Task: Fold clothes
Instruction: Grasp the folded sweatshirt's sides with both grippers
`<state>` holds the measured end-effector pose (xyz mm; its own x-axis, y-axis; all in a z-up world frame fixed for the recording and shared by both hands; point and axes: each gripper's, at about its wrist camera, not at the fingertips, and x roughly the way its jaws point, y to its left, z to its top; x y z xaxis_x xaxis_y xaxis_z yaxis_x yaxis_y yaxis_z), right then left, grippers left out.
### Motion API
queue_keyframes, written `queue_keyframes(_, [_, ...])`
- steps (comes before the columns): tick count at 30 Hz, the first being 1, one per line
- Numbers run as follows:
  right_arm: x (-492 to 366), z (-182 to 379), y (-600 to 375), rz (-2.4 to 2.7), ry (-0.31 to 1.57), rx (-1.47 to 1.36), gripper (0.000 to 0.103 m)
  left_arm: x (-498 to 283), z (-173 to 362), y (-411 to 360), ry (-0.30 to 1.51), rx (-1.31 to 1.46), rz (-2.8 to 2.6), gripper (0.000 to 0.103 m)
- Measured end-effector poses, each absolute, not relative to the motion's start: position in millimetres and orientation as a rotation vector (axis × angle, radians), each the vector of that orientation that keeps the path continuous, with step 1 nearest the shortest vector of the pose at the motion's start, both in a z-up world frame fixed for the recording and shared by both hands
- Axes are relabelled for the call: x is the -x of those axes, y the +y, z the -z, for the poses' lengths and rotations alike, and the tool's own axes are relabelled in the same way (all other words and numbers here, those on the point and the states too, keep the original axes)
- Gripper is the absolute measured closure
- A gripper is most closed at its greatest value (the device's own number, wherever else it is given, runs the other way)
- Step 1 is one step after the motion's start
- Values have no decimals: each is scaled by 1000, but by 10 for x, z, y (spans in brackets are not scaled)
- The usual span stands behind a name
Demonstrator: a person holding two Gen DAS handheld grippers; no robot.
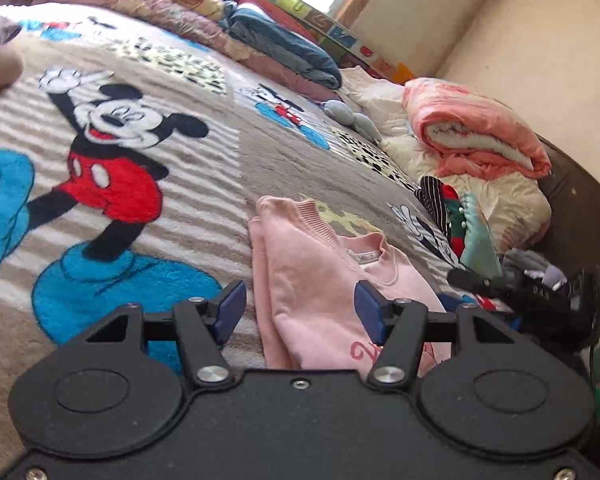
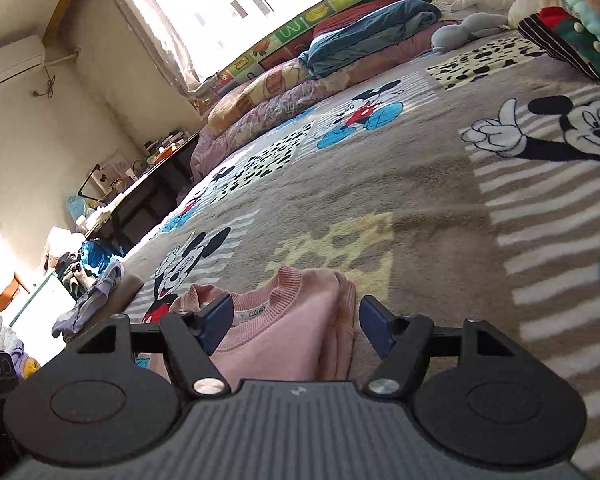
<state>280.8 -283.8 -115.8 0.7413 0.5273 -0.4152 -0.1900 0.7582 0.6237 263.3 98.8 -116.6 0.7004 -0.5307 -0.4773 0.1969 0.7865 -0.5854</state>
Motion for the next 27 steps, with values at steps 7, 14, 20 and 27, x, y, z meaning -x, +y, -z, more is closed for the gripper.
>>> queue_keyframes(7, [-2435,1477,-2860,-403,685,-822,30,-2657,1249,1050,742,693,389,44])
queue_keyframes(14, [-2551,1552,-2623,-381,666,-801,29,-2796,1333,949,764,757,395,54])
queue_keyframes(20, [-2692,1579,-2571,-391,663,-804,29,-2869,1358,898,782,799,425,57])
queue_keyframes(27, [-2633,1617,-2551,-336,662,-797,62,-2882,1409,969,795,906,441,79])
